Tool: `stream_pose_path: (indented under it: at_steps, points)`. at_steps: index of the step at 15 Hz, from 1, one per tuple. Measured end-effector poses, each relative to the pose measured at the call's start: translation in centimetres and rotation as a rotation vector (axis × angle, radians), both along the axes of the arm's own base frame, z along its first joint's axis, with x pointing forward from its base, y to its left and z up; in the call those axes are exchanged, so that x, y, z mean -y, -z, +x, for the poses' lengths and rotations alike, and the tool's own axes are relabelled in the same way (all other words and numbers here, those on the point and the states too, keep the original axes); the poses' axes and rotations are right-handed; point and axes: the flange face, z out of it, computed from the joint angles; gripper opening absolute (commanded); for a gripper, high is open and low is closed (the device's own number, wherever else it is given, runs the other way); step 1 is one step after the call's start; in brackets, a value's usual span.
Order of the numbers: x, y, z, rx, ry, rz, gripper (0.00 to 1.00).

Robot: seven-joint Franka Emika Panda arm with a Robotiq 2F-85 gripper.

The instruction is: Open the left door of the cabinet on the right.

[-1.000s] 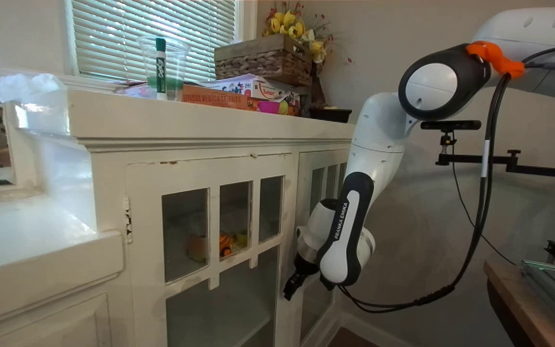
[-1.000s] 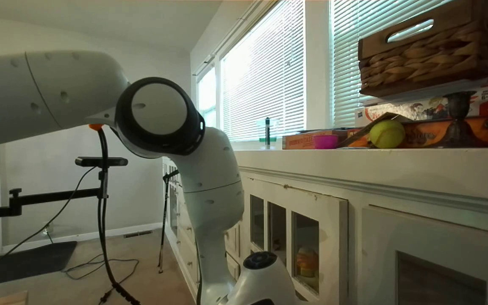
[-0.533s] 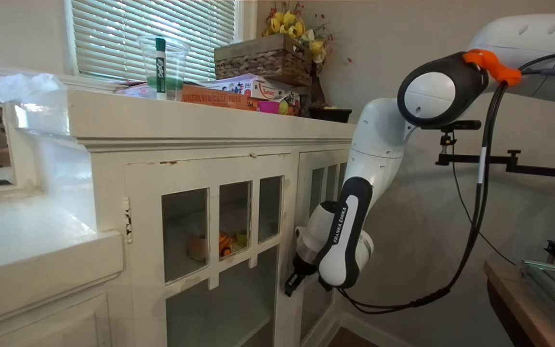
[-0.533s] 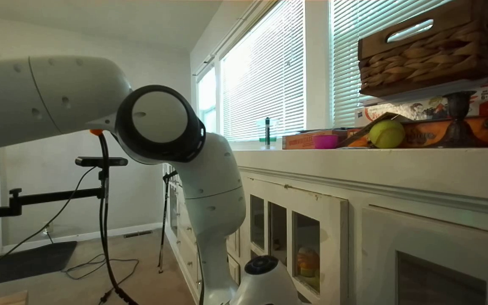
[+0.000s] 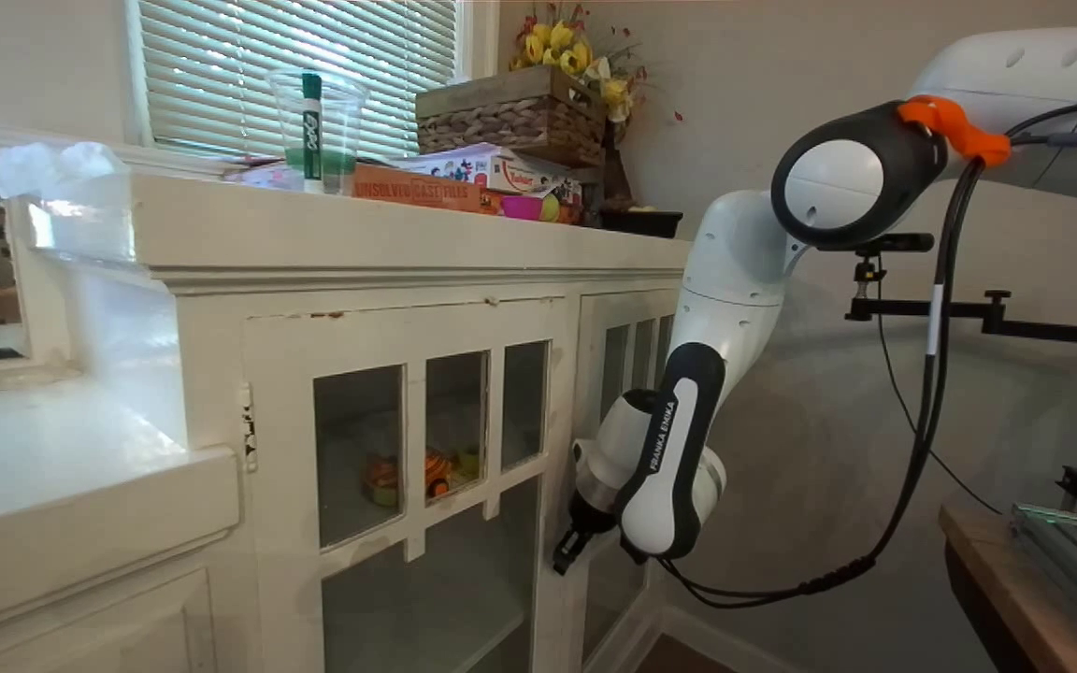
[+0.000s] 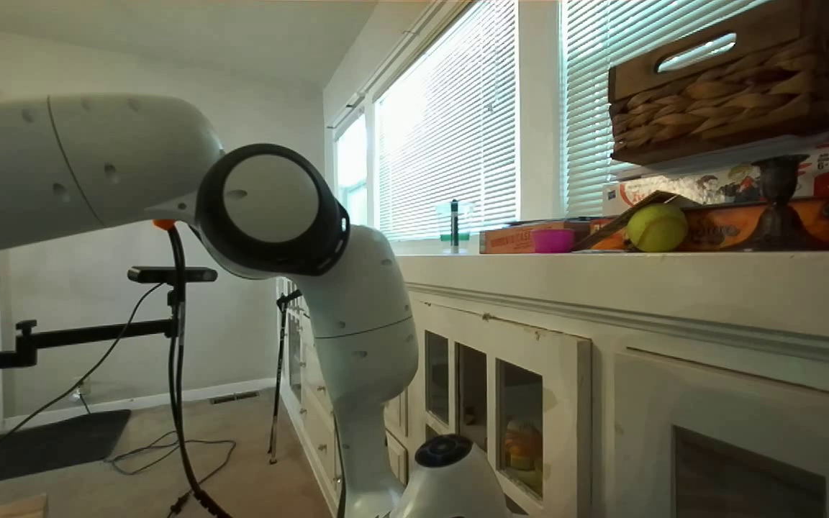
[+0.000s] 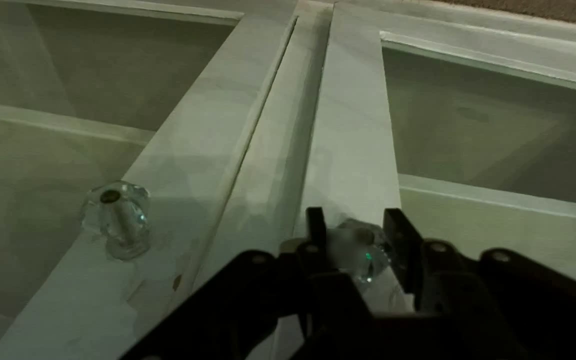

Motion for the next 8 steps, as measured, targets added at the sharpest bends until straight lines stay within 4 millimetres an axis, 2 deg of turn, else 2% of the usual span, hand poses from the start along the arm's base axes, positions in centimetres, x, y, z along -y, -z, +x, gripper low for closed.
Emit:
stream_pose_path:
  at_steps: [8]
  points:
    - [-0.7, -0.2, -2.3, -0.079, -0.188, -0.05, 0.08]
